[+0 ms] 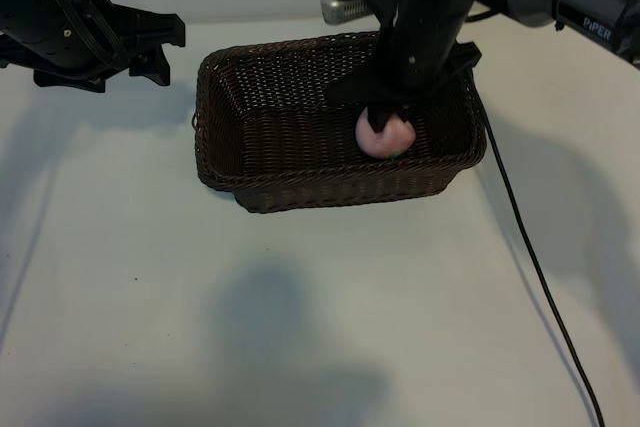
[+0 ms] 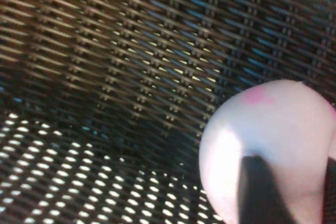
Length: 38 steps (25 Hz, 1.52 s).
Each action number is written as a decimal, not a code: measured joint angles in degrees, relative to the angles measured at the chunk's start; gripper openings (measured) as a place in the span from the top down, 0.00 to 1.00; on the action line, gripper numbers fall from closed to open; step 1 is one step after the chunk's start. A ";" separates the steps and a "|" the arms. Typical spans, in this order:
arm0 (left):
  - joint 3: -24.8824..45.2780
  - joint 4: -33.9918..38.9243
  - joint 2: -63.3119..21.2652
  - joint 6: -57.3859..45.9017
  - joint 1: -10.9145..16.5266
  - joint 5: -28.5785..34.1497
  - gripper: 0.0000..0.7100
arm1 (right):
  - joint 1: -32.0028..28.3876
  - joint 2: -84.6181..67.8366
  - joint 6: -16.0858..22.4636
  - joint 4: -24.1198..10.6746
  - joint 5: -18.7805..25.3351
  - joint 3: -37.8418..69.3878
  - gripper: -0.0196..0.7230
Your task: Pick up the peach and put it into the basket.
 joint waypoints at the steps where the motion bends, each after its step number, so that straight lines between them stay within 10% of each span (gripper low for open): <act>1: 0.00 0.00 0.00 0.00 0.00 0.00 0.18 | 0.00 -0.02 0.00 -0.06 1.17 -1.30 0.43; 6: 0.00 0.00 0.00 0.07 0.00 0.00 0.18 | -0.05 -0.81 0.18 -1.66 7.53 -8.44 0.31; 21: 0.00 0.00 0.00 0.07 0.00 0.00 0.18 | -13.92 -3.00 1.03 -4.65 8.21 -12.09 0.36; 38: 0.00 0.00 0.00 0.02 0.00 0.00 0.18 | -14.29 -3.05 0.07 -6.76 8.26 -12.09 0.36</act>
